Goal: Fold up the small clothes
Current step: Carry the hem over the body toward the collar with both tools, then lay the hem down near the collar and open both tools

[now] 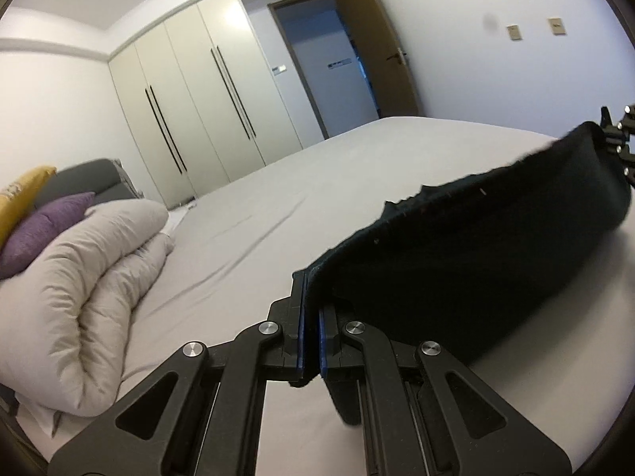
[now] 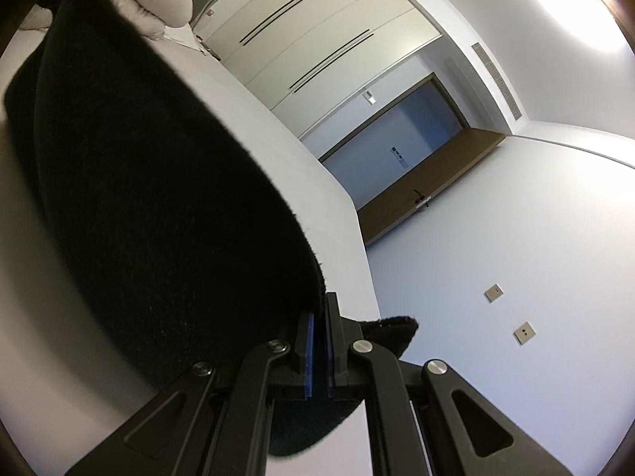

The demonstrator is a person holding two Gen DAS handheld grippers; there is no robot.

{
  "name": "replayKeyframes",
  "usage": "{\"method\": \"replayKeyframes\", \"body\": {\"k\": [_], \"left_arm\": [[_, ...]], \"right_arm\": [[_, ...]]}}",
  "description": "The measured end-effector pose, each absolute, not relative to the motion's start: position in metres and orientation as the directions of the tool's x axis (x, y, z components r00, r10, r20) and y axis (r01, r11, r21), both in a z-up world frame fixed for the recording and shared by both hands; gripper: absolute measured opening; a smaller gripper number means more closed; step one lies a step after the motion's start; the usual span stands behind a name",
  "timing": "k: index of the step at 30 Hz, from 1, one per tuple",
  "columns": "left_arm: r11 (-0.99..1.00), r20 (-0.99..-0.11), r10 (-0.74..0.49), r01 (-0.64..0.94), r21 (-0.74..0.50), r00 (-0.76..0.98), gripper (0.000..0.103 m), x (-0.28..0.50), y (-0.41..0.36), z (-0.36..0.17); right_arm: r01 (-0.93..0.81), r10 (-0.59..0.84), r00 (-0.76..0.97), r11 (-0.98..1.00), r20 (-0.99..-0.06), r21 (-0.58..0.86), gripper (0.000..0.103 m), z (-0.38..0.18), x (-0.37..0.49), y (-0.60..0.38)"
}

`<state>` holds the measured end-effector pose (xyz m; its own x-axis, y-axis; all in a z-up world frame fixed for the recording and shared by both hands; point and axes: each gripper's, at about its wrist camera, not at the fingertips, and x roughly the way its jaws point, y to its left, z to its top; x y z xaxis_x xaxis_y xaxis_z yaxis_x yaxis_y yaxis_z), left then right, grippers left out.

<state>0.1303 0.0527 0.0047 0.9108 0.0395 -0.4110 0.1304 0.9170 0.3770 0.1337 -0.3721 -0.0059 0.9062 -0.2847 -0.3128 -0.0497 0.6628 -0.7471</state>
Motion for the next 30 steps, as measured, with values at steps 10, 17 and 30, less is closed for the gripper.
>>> {"method": "replayKeyframes", "body": {"k": [10,17,30], "left_arm": [[0.909,-0.506,0.083,0.143,0.392,0.859,0.004,0.282,0.037,-0.019],[0.915,-0.577,0.106,0.147,0.376,0.810,0.004,0.381,0.030,-0.056],[0.895,-0.616,0.252,0.062,0.441,0.746,0.096,0.434,0.032,-0.108]], "right_arm": [[-0.095,-0.298,0.863,0.698,-0.408,-0.710,0.004,-0.013,0.279,-0.380],[-0.136,-0.311,0.811,0.725,-0.496,-0.676,0.004,-0.036,0.360,-0.385],[-0.045,-0.272,0.754,0.887,-0.598,-0.460,0.086,-0.046,0.402,-0.433]]}}
